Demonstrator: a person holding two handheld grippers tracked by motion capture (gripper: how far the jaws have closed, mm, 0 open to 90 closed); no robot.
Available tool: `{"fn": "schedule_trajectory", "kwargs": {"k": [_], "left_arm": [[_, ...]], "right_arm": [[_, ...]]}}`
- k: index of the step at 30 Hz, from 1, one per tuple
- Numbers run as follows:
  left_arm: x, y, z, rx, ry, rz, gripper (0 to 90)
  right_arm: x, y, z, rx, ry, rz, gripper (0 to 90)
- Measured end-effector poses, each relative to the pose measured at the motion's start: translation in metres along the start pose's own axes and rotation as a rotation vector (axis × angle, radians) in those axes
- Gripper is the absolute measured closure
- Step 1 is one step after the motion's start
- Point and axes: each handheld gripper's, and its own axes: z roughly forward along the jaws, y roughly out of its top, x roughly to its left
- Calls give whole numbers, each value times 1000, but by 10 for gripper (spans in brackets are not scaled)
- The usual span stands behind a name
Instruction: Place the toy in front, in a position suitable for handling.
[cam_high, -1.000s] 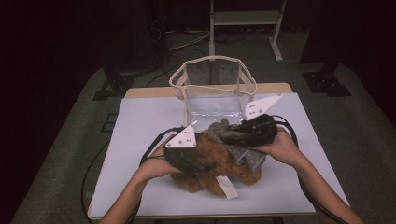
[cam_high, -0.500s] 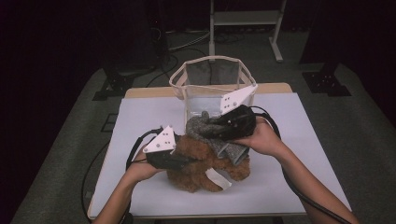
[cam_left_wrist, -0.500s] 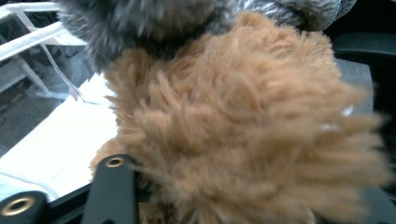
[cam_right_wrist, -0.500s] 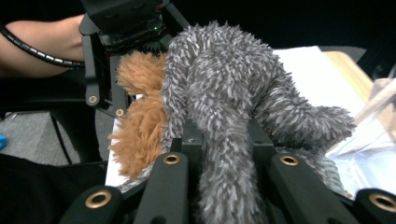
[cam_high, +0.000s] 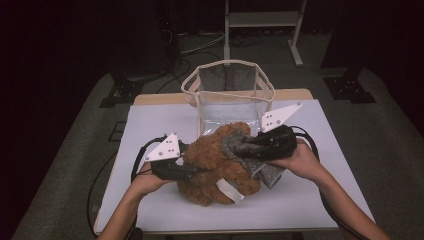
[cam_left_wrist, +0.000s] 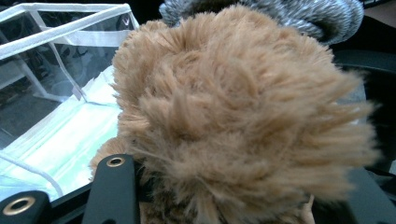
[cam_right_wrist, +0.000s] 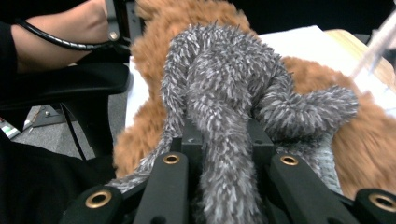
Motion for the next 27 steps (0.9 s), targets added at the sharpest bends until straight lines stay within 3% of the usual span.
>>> {"fn": "schedule_trajectory", "kwargs": {"k": [8, 13, 16, 20, 25, 27], "left_arm": [[-6, 5, 4, 22, -29, 45, 443], [-6, 6, 4, 27, -34, 53, 441], [-5, 6, 6, 24, -29, 40, 437], [-3, 8, 12, 27, -21, 19, 430], [-3, 13, 17, 53, -24, 25, 431], [-2, 13, 17, 51, -24, 24, 431]], "right_arm": [[-13, 16, 0, 2, -65, -14, 746], [-24, 17, -1, 19, -100, 10, 746], [-23, 11, -2, 23, -87, 21, 746], [-13, 12, -1, 17, -58, -3, 746], [-1, 19, 1, 17, -37, -42, 746], [-2, 15, -1, 14, -32, -28, 746]]}}
